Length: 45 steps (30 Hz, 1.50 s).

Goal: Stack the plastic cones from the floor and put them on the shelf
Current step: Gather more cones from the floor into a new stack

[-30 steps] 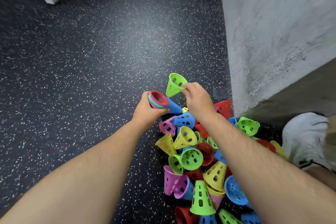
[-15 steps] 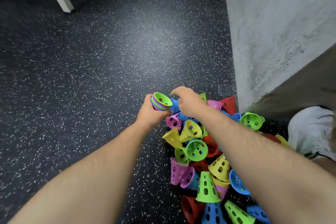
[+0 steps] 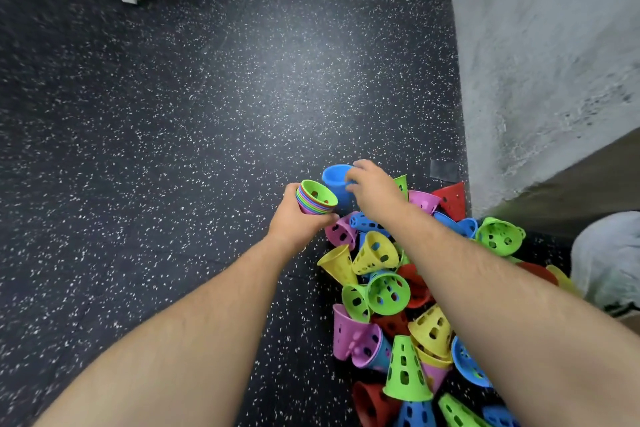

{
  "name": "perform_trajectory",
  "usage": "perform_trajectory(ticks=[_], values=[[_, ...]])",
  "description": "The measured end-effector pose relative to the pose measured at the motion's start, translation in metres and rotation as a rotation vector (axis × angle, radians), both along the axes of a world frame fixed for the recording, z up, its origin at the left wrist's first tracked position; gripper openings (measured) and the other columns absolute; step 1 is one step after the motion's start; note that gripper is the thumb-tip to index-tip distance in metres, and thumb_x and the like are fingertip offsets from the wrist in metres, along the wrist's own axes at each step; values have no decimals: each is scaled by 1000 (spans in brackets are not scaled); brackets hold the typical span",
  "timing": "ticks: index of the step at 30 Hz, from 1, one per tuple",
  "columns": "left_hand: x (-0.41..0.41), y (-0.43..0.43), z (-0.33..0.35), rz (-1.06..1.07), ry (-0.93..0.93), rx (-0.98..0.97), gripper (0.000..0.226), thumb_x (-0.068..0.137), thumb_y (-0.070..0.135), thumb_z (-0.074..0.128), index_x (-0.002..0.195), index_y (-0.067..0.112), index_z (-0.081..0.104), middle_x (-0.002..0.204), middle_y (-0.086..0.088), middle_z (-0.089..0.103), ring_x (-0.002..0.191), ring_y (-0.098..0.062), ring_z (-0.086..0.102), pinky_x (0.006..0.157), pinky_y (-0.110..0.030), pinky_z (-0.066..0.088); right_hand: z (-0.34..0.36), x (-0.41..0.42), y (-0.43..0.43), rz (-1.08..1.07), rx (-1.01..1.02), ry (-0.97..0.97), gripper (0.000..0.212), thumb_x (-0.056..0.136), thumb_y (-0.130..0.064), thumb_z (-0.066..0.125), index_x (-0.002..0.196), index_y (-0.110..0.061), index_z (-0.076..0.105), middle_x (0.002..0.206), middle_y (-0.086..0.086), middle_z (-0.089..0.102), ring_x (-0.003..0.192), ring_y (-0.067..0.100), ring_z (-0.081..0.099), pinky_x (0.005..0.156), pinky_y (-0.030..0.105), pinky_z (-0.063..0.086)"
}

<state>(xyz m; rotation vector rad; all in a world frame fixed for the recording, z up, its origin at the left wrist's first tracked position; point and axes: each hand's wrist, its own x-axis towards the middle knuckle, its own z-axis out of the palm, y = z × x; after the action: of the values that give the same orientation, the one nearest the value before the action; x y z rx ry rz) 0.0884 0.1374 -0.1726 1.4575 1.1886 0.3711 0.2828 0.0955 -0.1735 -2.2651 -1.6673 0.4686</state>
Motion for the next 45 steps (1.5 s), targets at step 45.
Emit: perform_trajectory(ticks=[45], values=[[125, 12, -19, -252, -26, 30, 72, 66, 30, 95, 120, 26, 48, 97, 5, 69, 90, -14, 69, 90, -42, 57, 12, 86, -71, -410, 63, 173, 38, 92, -20, 52, 128, -27, 61, 122, -3, 64, 123, 16, 48, 105, 32, 40]])
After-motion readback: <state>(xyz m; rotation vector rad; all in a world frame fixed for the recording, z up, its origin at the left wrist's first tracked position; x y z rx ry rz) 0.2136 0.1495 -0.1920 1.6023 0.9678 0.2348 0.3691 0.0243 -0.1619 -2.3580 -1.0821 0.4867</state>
